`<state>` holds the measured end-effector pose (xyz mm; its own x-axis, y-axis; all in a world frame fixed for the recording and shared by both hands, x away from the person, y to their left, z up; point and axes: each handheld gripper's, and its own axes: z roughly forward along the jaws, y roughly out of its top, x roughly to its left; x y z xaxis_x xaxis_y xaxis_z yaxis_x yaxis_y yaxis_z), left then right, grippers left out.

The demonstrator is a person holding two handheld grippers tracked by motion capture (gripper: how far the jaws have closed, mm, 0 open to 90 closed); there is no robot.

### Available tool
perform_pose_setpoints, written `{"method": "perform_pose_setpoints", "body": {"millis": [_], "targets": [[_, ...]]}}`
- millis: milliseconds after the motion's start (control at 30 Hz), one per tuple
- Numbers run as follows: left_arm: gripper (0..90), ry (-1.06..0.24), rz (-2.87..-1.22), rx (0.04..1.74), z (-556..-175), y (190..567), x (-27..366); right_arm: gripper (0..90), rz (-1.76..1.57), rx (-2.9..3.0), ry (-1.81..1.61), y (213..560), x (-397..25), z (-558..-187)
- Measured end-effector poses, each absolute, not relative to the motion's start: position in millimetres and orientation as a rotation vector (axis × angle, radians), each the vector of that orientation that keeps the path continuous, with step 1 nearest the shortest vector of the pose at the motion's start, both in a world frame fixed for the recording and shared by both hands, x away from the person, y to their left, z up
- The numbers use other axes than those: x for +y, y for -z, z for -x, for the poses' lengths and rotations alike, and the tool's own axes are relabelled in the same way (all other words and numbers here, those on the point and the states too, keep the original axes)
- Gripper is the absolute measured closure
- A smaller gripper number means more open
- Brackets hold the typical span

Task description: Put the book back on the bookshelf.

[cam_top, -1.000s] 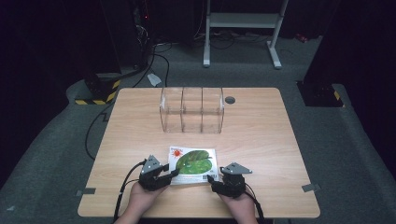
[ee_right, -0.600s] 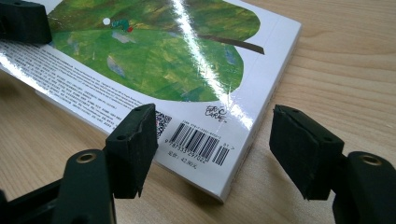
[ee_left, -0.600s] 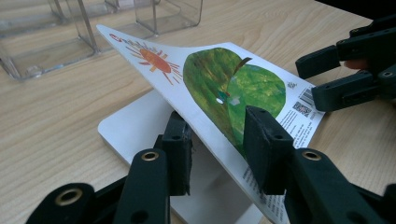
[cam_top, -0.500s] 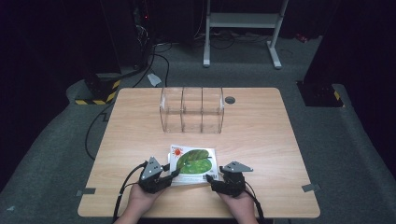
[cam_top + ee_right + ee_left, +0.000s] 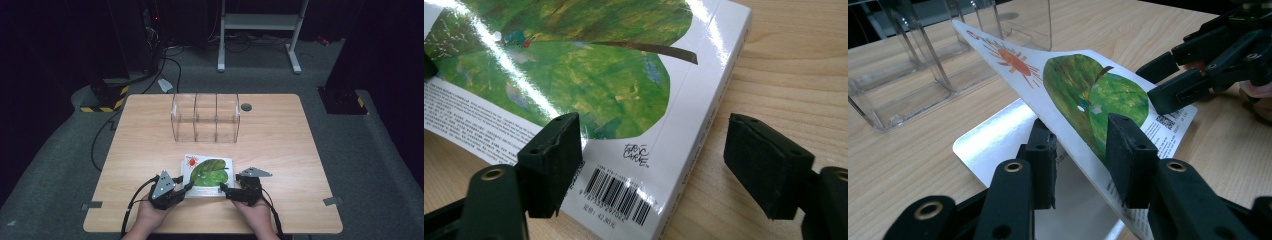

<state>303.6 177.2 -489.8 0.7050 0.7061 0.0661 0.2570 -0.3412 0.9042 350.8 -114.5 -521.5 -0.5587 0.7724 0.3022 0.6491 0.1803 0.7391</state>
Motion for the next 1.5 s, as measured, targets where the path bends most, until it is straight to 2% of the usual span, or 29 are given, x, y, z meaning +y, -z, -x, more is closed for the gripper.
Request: {"method": "perform_pose_setpoints", "body": {"millis": [533, 733, 1133, 1500], "targets": [[66.7, -0.609, -1.919, 0.698, -300.1, 488.4, 175.4, 15.3, -1.449, 2.382, -1.404, 524.9, -112.8, -365.4], [66.7, -0.606, -1.917, 0.702, -300.5, 489.0, 175.7, 17.6, -1.453, 2.381, -1.405, 524.0, -112.1, -363.8], [68.9, -0.587, -1.905, 0.725, -302.6, 490.9, 178.8, 28.0, -1.394, 2.299, -1.38, 516.2, -114.3, -356.0], [70.3, -0.571, -1.886, 0.756, -305.6, 493.8, 182.1, 32.2, -1.359, 2.247, -1.413, 512.2, -117.4, -348.9]]}}
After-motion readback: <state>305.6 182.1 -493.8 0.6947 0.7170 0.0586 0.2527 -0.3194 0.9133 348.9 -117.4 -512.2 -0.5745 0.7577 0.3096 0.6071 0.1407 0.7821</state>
